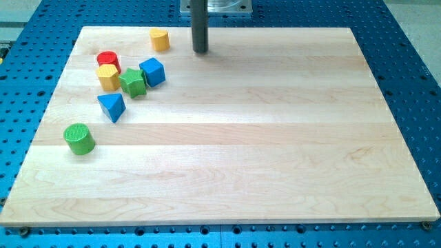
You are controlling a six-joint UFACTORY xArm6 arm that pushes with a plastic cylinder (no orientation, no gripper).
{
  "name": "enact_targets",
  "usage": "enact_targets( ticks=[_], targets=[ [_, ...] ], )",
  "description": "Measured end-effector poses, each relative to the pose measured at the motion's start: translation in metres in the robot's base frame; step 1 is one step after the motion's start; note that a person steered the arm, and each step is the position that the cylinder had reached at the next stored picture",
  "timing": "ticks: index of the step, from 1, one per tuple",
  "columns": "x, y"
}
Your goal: Slide the red circle at the top right corner of the board
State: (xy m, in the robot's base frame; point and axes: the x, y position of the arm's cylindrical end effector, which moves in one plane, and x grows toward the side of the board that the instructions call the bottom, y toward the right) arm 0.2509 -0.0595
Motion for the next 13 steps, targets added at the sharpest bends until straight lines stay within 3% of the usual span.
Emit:
enact_targets(
  ticks=[2, 3, 5, 6, 7, 9, 10, 11, 12, 13],
  targets=[
    [-0.009, -0.121],
    [-0.002, -0.149],
    [0.081, -0.162],
    [0.099, -0.213],
    [0.154, -0.19],
    [0.05, -0.096],
    [0.021, -0.085],
    [0.019, -0.082],
    [0.015, 0.025],
    [0.002, 0.085]
  ],
)
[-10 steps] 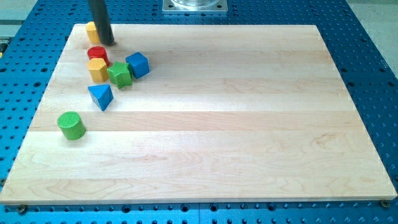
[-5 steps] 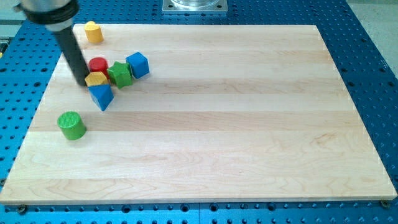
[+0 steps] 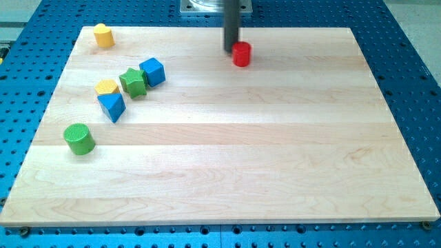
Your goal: Slide the red circle at the top right corner of the board
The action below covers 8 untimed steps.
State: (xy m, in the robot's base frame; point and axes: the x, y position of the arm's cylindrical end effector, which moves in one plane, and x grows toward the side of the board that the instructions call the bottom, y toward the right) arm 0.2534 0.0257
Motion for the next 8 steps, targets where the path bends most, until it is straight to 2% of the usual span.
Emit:
enact_targets(
  ticks=[1, 2, 3, 4, 5, 6, 7, 8],
  targets=[
    [0.027, -0.06],
    [0.045, 0.016],
    [0.022, 0.114],
    [0.006, 0.134],
    [0.057, 0.15],
    [0.031, 0.193],
    [0.024, 0.207],
    [0.035, 0.154]
  ],
)
